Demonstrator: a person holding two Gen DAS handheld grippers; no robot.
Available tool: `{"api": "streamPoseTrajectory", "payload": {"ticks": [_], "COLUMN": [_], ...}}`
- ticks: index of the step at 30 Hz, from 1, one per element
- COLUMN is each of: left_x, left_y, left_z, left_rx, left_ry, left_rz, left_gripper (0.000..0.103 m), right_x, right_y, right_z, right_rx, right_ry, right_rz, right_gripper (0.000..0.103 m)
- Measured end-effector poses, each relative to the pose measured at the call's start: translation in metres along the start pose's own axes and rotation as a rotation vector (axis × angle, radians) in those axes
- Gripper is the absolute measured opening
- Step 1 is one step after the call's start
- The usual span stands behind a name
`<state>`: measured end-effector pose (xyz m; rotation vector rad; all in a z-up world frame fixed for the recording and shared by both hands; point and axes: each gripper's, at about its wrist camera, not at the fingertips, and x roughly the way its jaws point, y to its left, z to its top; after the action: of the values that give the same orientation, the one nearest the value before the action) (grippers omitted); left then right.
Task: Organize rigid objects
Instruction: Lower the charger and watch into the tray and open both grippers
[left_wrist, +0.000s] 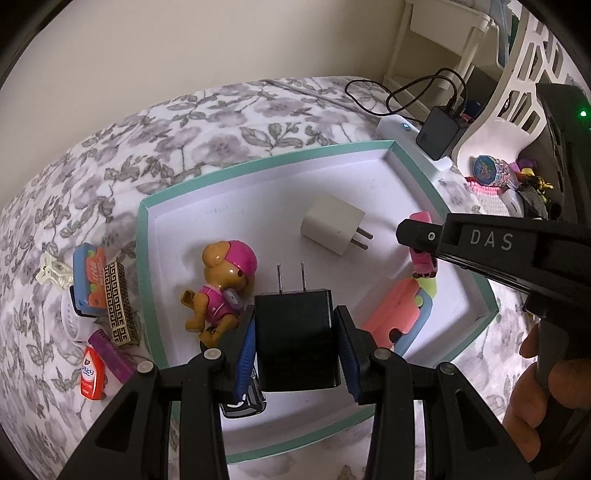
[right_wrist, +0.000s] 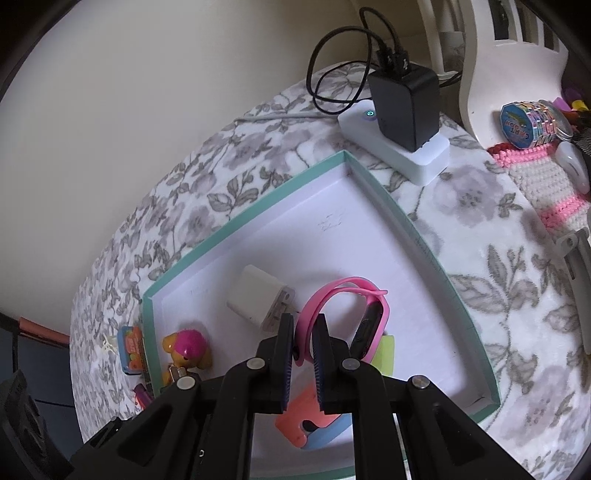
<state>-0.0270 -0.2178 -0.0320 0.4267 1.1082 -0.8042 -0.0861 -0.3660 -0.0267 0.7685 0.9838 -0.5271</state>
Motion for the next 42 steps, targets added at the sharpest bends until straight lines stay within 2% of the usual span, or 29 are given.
{"api": "streamPoseTrajectory", "payload": {"ticks": [14,21,35,39,41,42], "left_x": [0.003,-0.001,-0.013,-0.016,-0.018,-0.018], "left_y": [0.001,0.003,0.031,0.045,0.052,0.056], "left_z": [0.000,0.002,0.007,0.008,0.008,0.008], "left_rx": [-0.005,-0.017,-0.124,-0.170,-0.194,-0.210], "left_ry": [0.013,0.006,-0.026,-0.031,-0.032,-0.032], "left_rz": [0.007,0.009,0.027,0.038,0.049,0.054], "left_gripper": [0.045,0.045,0.045,0.055,0.057,0.059], "right_x": [0.007,0.005,0.005,0.007,0.009,0.010], "right_y": [0.001,0.003,0.007,0.010,0.013,0.015], "right_z": [-0.002,-0.001,0.000,-0.001,-0.002,-0.002], "right_rx": [-0.009,-0.019,-0.046,-0.060,-0.077,-0.086], "right_ry": [0.029,0.017,0.015,0.019,0.022,0.024], "right_rz": [-0.013,-0.026,-0.039,-0.049,-0.058,-0.059], "right_gripper": [0.014,0.017,0.017,0.017,0.018,0.025]}}
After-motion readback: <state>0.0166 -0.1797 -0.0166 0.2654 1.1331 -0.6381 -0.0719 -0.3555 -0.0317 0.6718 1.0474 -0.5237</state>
